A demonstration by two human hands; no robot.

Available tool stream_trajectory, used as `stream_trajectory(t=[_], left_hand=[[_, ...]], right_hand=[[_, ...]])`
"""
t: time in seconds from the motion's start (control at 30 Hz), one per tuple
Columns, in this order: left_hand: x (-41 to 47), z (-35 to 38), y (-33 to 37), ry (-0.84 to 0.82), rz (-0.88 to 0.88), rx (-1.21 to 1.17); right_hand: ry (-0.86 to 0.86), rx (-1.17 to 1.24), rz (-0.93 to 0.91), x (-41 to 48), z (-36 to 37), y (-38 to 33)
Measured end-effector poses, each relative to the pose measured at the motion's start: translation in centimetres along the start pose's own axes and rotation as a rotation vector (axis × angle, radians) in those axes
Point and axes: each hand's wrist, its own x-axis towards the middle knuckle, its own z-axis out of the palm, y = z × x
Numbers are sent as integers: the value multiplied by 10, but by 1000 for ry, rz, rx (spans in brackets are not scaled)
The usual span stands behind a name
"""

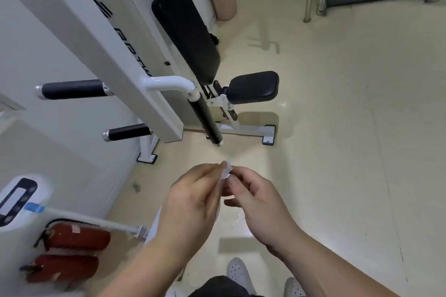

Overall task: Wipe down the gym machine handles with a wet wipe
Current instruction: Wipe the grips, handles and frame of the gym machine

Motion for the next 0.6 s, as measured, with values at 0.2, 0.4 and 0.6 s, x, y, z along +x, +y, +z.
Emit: stream_trajectory(t=[0.2, 0.4, 0.6], left_hand=[[-5, 28, -15, -137, -93, -59], [4, 41, -43, -137, -288, -223], [23, 50, -71, -85, -360, -329]], right_hand=[[99, 135, 127, 17, -14, 15], [67, 48, 226, 41, -13, 21], [34, -31, 208, 65, -15, 19]])
